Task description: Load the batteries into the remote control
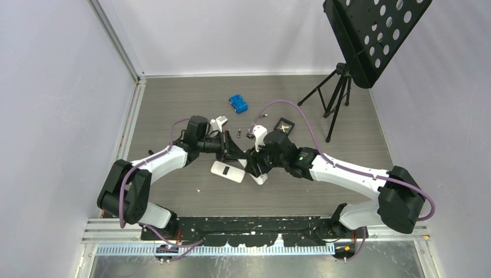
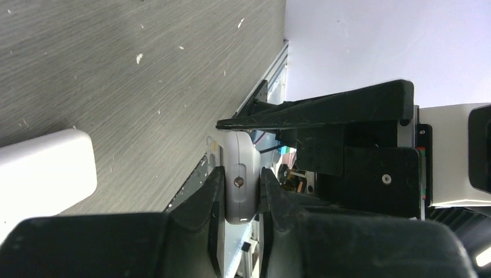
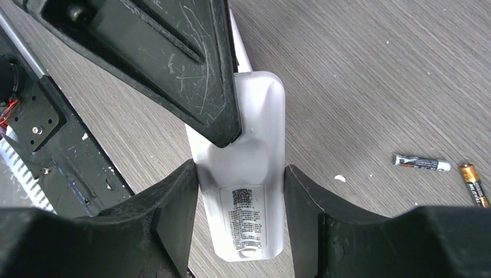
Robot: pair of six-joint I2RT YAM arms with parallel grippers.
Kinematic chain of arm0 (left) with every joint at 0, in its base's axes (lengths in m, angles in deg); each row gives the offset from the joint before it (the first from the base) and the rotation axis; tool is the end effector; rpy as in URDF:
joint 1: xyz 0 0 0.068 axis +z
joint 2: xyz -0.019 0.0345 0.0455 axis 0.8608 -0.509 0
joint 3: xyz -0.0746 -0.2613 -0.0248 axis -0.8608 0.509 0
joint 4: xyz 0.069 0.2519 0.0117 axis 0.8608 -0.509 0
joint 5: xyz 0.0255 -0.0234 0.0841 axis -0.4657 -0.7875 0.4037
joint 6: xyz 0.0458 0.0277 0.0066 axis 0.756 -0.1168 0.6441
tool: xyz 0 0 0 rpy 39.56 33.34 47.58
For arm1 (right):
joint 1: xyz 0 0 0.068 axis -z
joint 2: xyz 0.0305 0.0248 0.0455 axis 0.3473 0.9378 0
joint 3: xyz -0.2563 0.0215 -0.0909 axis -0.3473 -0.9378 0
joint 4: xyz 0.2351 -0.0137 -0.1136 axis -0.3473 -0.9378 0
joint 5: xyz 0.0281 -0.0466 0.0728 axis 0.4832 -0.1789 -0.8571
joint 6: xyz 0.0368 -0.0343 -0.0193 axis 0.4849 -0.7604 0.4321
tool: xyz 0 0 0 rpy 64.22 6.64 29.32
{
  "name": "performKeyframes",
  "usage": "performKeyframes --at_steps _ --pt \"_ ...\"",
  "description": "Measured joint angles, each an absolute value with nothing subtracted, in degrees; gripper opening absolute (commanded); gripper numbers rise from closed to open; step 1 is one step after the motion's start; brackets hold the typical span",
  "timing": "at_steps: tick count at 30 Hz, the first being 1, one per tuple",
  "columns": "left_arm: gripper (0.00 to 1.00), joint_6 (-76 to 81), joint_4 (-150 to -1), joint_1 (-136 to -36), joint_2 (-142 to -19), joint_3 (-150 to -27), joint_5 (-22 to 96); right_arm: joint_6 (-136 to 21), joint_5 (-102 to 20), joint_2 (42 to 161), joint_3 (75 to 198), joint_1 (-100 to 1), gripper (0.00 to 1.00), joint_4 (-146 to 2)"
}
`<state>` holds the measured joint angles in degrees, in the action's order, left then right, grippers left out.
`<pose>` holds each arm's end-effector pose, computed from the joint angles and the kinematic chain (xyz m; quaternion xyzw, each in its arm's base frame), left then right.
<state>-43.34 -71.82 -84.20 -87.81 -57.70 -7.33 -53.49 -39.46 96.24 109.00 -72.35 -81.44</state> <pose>0.2484 -0.1459 0.2031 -0.0302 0.8225 -0.5658 0.0489 0.1741 0.2293 0.2419 -0.3372 0.8306 0.2732 0.3490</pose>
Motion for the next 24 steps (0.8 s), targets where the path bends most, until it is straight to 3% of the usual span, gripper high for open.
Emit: performKeyframes --at_steps 2,3,6,8,13,17,20,24 --pt "0.0 -43.31 -70.77 -84.2 -88.05 -57.68 -6.95 -52.9 -38.26 96.24 109.0 -72.35 0.87 -81.42" --pt "0.0 -43.47 -70.21 -84.33 -88.08 -57.63 -6.41 -52.29 -36.71 96.24 109.0 -72.39 0.92 -81.26" --pt "0.0 -42.7 -68.15 -85.08 -87.88 -57.0 -3.0 -48.12 -31.18 94.71 107.47 -72.44 0.95 -80.41" --pt "0.0 -42.2 -66.6 -85.34 -87.25 -55.4 0.65 -43.72 -28.21 91.59 105.26 -72.31 0.91 -80.37" --pt "0.0 -42.35 -58.88 -85.43 -85.1 -48.19 11.17 -25.73 -22.26 84.68 101.48 -71.52 0.6 -80.02" --pt "0.0 -42.81 -53.53 -85.73 -85.21 -45.09 16.19 -11.29 -20.47 85.53 98.51 -70.69 0.48 -77.79" --pt "0.0 -43.64 -48.72 -86.69 -86.87 -44.89 17.74 -2.85 -21.06 88.7 96.02 -69.53 0.47 -76.26" --pt "0.0 -44.56 -44.17 -87.5 -89.52 -44.32 18.29 3.64 -22.44 93.27 94.94 -67.65 0.52 -74.38"
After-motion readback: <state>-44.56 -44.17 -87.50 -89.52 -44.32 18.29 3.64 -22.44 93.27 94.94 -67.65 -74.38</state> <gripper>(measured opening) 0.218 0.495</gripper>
